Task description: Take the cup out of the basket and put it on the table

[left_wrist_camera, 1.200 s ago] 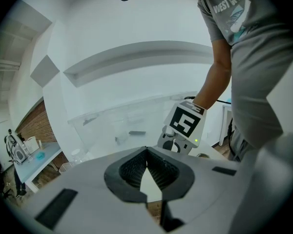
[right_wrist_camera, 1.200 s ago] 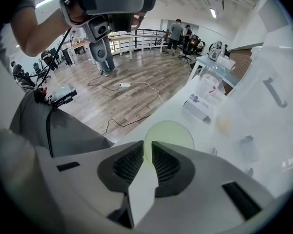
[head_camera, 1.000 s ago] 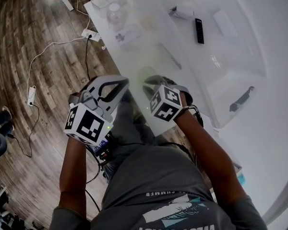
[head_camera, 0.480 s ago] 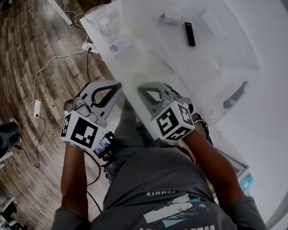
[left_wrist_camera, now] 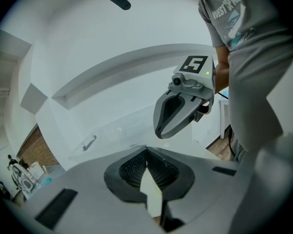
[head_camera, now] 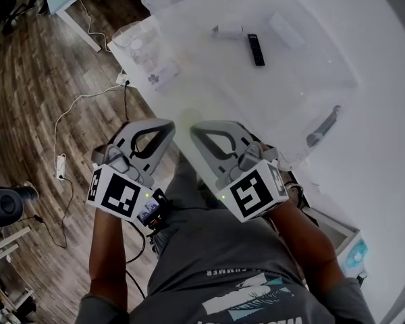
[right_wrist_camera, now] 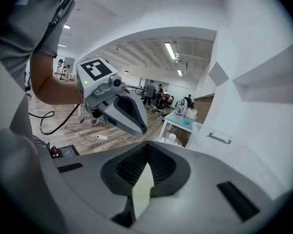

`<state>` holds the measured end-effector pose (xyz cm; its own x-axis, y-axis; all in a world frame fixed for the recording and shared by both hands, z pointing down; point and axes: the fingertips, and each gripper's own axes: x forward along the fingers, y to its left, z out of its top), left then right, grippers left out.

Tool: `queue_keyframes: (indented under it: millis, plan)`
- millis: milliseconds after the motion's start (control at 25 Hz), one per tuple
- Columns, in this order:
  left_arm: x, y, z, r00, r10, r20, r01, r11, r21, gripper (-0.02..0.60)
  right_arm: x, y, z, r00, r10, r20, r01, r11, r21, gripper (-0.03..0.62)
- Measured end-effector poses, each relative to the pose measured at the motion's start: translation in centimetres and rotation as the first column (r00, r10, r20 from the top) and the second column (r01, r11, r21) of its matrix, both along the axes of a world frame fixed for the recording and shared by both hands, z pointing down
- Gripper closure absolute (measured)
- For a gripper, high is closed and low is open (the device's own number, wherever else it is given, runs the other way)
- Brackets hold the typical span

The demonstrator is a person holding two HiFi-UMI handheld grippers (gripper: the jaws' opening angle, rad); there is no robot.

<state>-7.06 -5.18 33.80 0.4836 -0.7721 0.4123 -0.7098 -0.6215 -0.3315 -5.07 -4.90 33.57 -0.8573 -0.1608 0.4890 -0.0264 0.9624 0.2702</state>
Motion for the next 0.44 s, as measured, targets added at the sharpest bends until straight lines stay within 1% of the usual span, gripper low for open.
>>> queue_keyframes:
  millis: [200,440]
  plan:
    - [1.2,-0.1,-1.1,1.000,0.018,0.018,-0.019,1.000,0.014,0.571,1.2,0.2,-1.9,0.999,0.016,0.034,-0.016,1.000,0.007,0.582]
    - [3.0,0.1,-1.9,0.999,0.029,0.020,-0.029,0.999,0.018,0.571,3.1,0.6,-3.2,0.997,0.036,0.065,-0.036,0.999,-0.001,0.582]
